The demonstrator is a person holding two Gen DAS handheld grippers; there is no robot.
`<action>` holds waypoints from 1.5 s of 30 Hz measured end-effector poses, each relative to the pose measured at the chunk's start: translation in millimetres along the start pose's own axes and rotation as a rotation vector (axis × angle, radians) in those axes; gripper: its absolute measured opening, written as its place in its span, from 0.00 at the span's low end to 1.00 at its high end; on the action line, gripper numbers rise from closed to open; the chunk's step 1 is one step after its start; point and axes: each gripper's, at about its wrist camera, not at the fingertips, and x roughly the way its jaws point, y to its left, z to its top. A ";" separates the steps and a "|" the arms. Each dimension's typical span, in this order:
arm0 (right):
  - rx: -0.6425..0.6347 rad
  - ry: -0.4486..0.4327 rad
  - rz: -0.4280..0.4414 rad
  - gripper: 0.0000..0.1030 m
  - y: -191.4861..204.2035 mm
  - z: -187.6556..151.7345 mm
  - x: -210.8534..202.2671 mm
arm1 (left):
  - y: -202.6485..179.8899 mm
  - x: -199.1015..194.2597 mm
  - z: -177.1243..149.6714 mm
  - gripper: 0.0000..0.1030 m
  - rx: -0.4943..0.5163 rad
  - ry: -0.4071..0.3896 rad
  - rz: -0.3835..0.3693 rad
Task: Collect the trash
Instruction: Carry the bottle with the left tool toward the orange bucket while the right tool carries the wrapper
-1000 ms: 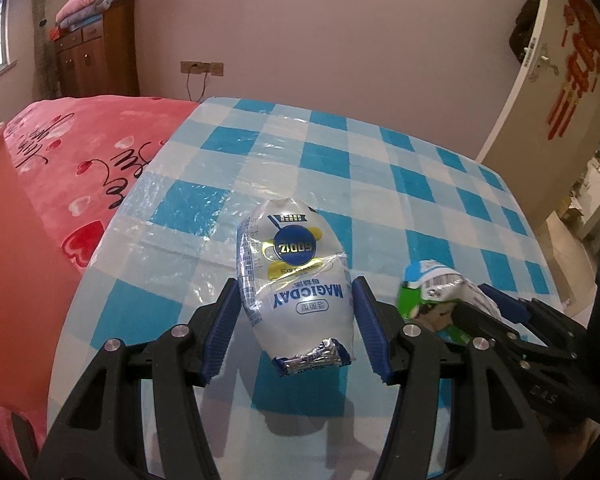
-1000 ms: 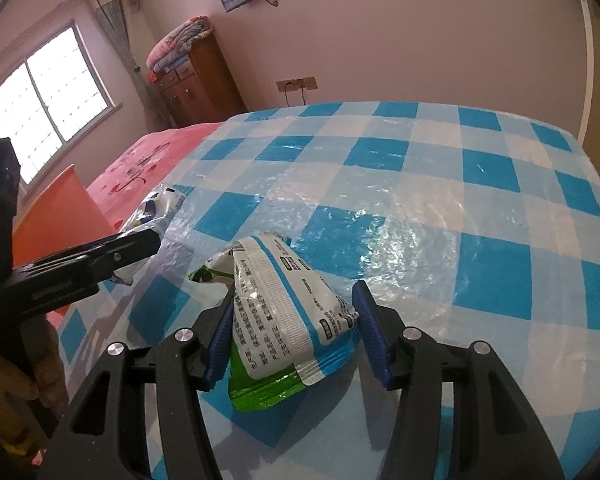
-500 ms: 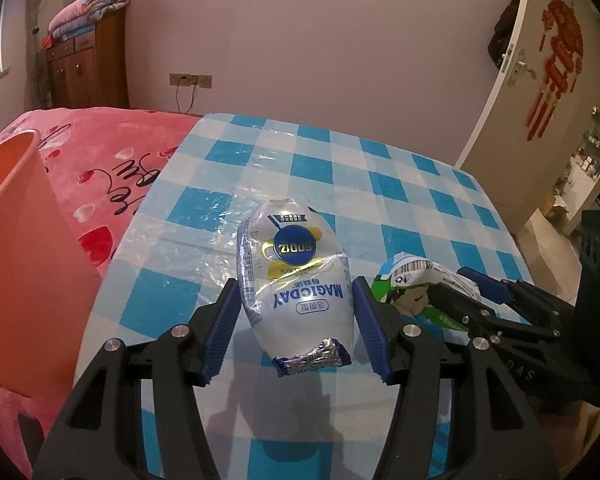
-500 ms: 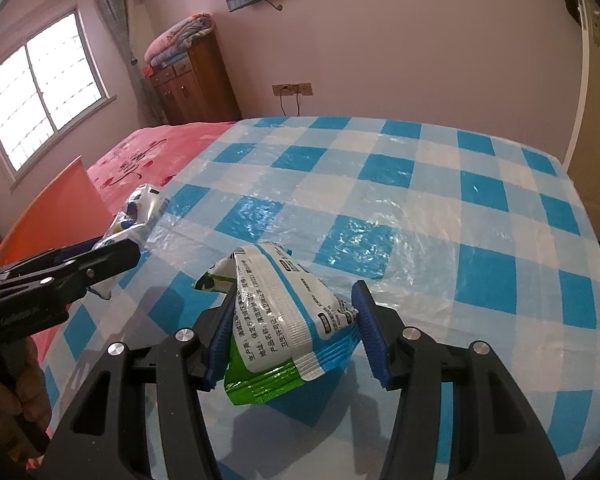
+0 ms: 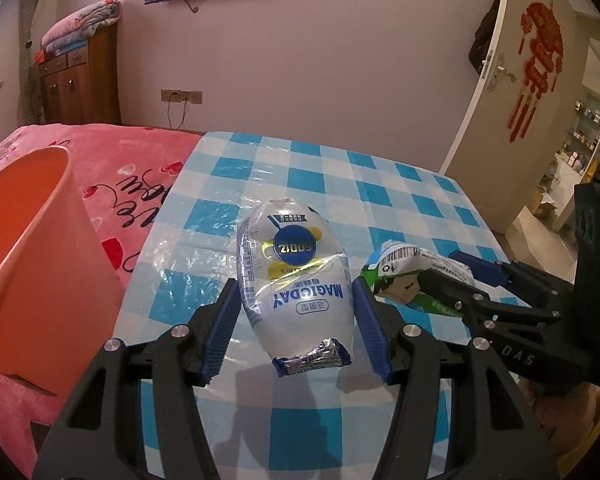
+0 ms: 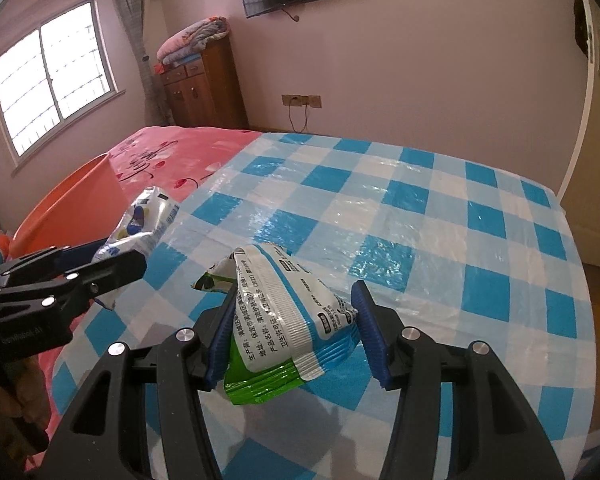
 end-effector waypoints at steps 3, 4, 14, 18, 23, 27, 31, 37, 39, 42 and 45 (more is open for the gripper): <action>-0.014 -0.005 -0.005 0.53 7.4 2.7 -5.8 | 2.6 -6.0 -0.9 0.56 0.003 -0.008 -0.008; -0.017 -0.006 -0.007 0.53 8.7 2.9 -6.9 | 3.7 -8.9 -1.0 0.56 0.004 -0.012 -0.011; -0.062 -0.017 -0.012 0.53 32.3 12.8 -18.1 | 10.8 -37.7 3.2 0.56 0.018 -0.074 -0.023; -0.083 -0.026 0.000 0.53 44.4 18.9 -22.6 | 16.5 -51.1 5.9 0.56 0.016 -0.102 -0.025; -0.103 -0.035 0.018 0.53 59.1 27.1 -26.9 | 22.5 -62.5 9.0 0.56 0.010 -0.128 -0.022; -0.118 -0.042 0.040 0.53 70.8 34.0 -29.5 | 29.5 -73.9 10.6 0.56 0.001 -0.151 -0.015; -0.142 -0.048 0.060 0.53 84.1 41.8 -30.4 | 38.1 -85.0 11.0 0.56 -0.012 -0.175 -0.003; -0.177 -0.064 0.103 0.53 106.0 56.3 -32.0 | 60.6 -105.5 14.2 0.56 -0.047 -0.221 0.038; -0.192 -0.070 0.120 0.53 115.6 62.1 -32.7 | 68.8 -113.0 14.5 0.56 -0.060 -0.238 0.057; -0.215 -0.076 0.157 0.53 131.1 71.9 -31.8 | 81.3 -122.4 16.9 0.57 -0.076 -0.258 0.085; -0.244 -0.082 0.183 0.53 147.2 80.8 -29.8 | 95.7 -131.6 18.7 0.57 -0.098 -0.280 0.124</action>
